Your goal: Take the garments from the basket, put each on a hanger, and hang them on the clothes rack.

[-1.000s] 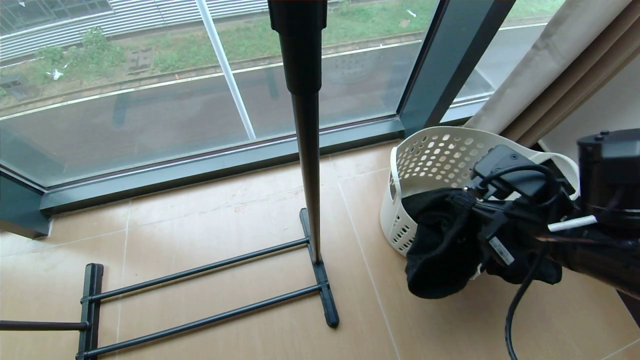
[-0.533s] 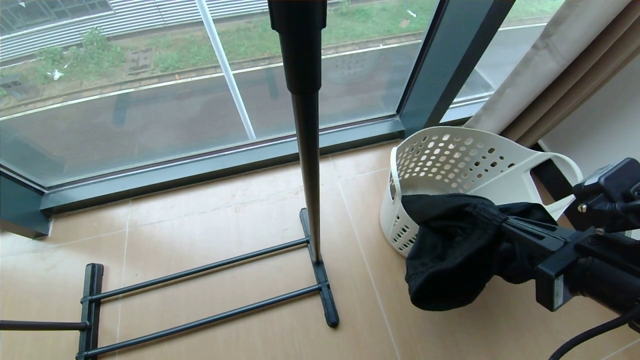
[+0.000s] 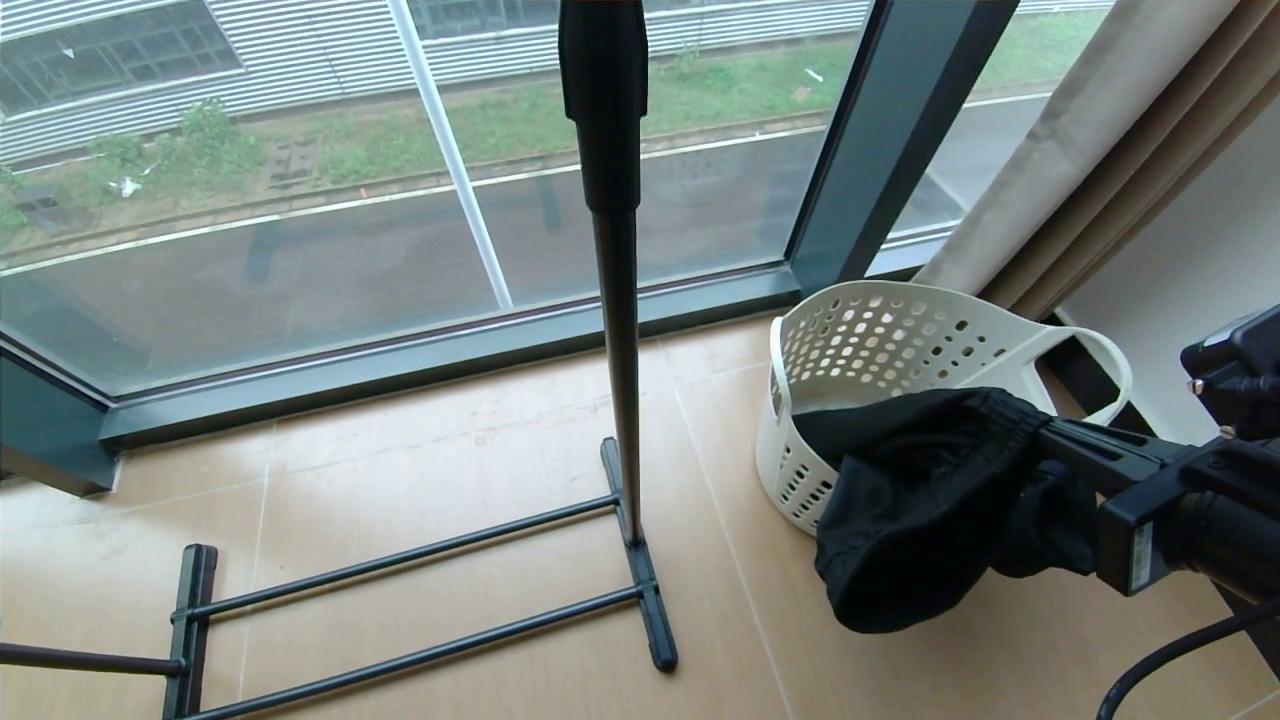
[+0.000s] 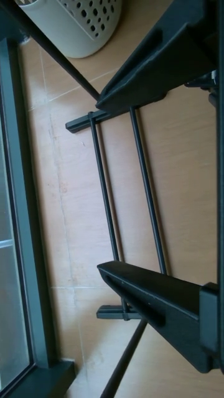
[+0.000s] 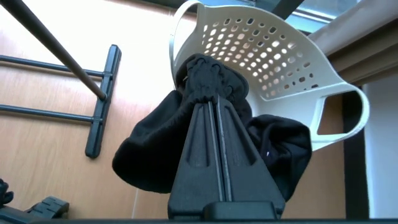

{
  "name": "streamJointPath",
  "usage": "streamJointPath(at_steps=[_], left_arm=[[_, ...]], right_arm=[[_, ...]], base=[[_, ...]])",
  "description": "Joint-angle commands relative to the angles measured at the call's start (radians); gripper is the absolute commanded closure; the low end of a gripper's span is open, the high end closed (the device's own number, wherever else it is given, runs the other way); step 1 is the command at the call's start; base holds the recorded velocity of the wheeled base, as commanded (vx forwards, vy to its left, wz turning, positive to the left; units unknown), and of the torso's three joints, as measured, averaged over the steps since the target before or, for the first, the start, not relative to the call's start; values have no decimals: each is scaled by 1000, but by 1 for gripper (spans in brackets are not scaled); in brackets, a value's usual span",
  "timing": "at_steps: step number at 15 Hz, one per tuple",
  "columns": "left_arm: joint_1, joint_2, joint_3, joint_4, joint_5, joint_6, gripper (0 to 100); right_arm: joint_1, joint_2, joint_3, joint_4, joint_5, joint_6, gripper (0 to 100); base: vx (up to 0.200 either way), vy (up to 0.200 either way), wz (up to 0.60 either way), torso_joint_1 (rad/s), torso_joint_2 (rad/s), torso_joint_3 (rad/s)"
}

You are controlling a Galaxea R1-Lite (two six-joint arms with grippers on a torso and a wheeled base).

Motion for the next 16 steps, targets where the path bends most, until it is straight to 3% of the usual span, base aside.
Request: streamJointPath(at_steps=[1,6,16], left_arm=[[0,1,0,0,0,0,0],[0,1,0,0,0,0,0],[0,1,0,-1,0,0,0]], right_arm=[[-4,-2,-2,0,-1,-3,100],[-27,-1,-2,1,-1,-20,100],[-27,-4,2,1,0,-27,100]], base=[[0,0,0,2,7,198],[0,0,0,4,-159,21],[0,0,0,102,-465,-147]])
